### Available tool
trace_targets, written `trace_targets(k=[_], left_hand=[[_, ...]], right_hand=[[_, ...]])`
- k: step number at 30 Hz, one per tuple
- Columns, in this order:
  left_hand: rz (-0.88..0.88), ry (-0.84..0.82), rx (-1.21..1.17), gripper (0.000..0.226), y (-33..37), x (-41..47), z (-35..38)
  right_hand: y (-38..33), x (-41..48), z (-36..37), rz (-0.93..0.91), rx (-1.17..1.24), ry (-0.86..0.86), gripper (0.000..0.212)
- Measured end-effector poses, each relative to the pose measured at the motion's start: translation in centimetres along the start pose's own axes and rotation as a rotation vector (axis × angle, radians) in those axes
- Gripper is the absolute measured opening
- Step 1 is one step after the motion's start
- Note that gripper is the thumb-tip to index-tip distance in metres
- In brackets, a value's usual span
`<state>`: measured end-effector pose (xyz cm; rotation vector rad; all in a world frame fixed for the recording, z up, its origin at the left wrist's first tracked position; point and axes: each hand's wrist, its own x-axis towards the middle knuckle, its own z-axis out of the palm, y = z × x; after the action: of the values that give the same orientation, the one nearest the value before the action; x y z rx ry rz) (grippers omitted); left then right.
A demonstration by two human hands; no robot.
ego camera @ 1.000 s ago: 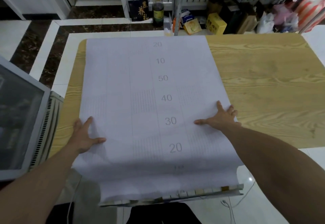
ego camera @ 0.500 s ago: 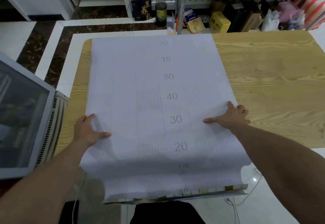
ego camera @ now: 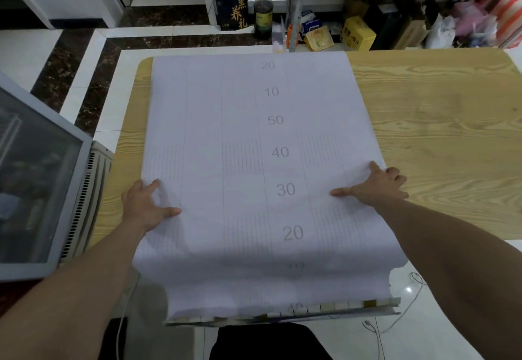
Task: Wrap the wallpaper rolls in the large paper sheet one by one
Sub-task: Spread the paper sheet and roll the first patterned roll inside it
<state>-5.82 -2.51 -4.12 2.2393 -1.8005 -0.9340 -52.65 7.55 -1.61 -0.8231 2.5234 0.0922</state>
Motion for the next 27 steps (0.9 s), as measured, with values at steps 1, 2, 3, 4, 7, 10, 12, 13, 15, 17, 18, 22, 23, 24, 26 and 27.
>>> trace_targets(k=[1, 2, 3, 4, 7, 10, 12, 13, 15, 17, 18, 22, 23, 24, 26, 27], left_hand=[[0.002, 0.001, 0.004, 0.101, 0.1, 0.1, 0.0], [0.003, 0.001, 0.004, 0.100, 0.3, 0.1, 0.1], [0.004, 0.002, -0.002, 0.100, 0.5, 0.1, 0.1], [0.007, 0.002, -0.004, 0.099, 0.7, 0.1, 0.3], [0.024, -0.005, 0.011, 0.099, 1.5, 0.2, 0.5], [0.040, -0.013, 0.001, 0.099, 1.9, 0.7, 0.6], [0.050, -0.021, 0.002, 0.099, 2.3, 1.1, 0.7], [0.055, -0.021, 0.003, 0.099, 2.5, 1.2, 0.8], [0.070, -0.007, 0.023, 0.098, 2.9, 1.4, 1.0], [0.085, 0.005, 0.052, 0.097, 3.1, 1.4, 1.1], [0.089, 0.005, 0.063, 0.096, 3.1, 1.4, 1.2], [0.089, -0.012, 0.086, 0.097, 2.9, 1.4, 1.1], [0.094, -0.013, 0.089, 0.096, 2.9, 1.4, 1.1], [0.099, -0.014, 0.091, 0.096, 2.9, 1.4, 1.2], [0.111, -0.021, 0.109, 0.095, 2.8, 1.3, 1.1], [0.117, -0.028, 0.131, 0.095, 2.7, 1.4, 1.1]], right_hand=[[0.1, 0.1, 0.0, 0.001, 0.002, 0.002, 0.137], [0.1, 0.1, -0.1, 0.004, 0.002, 0.004, 0.137], [0.2, 0.2, -0.2, 0.008, 0.001, 0.005, 0.137], [0.3, 0.3, -0.3, 0.012, 0.001, 0.004, 0.137], [0.6, 0.6, -0.6, 0.024, -0.001, -0.003, 0.137], [0.7, 0.9, -0.7, 0.030, -0.001, -0.002, 0.137], [0.9, 1.1, -0.8, 0.035, -0.003, 0.002, 0.137], [1.1, 1.2, -0.8, 0.038, -0.007, 0.002, 0.137], [1.4, 1.4, -0.8, 0.047, -0.010, -0.001, 0.139], [1.6, 1.6, -0.8, 0.052, -0.006, -0.003, 0.139], [1.6, 1.6, -0.8, 0.050, -0.004, -0.004, 0.138], [1.7, 1.6, -0.7, 0.042, -0.011, -0.006, 0.136], [1.7, 1.6, -0.6, 0.041, -0.016, -0.002, 0.137], [1.8, 1.6, -0.6, 0.039, -0.020, 0.001, 0.137], [1.8, 1.7, -0.6, 0.033, -0.027, 0.000, 0.137], [1.8, 1.6, -0.6, 0.028, -0.034, -0.003, 0.136]])
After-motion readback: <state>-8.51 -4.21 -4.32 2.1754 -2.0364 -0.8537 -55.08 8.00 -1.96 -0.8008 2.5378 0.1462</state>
